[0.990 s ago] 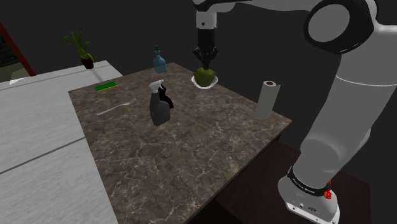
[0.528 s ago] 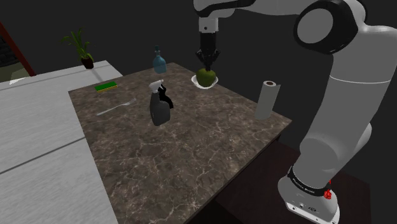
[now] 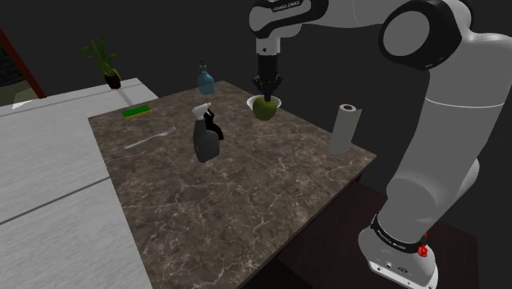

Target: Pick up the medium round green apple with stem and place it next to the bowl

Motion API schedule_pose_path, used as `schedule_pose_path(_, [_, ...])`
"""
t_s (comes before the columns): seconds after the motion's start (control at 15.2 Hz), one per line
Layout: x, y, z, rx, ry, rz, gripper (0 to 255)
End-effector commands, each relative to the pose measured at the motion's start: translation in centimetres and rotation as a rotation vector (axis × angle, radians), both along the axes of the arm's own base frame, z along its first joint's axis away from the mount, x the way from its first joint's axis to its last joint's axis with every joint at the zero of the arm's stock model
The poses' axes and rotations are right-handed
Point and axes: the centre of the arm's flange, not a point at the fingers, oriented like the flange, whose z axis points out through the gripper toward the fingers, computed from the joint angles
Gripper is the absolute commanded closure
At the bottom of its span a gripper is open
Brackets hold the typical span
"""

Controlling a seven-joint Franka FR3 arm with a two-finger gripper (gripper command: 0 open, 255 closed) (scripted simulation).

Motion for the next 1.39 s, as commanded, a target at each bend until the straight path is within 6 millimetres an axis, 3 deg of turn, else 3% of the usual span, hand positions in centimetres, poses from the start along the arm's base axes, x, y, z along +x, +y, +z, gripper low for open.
schedule_pose_path(0.0, [-0.1,0.0,-0.9,0.000,-0.001,0.000,255])
schedule_pose_path(1.06, [-0.1,0.0,-9.4,0.000,-0.001,0.000,255])
schedule_pose_path(1.32, [-0.1,0.0,-9.4,0.000,-0.001,0.000,255])
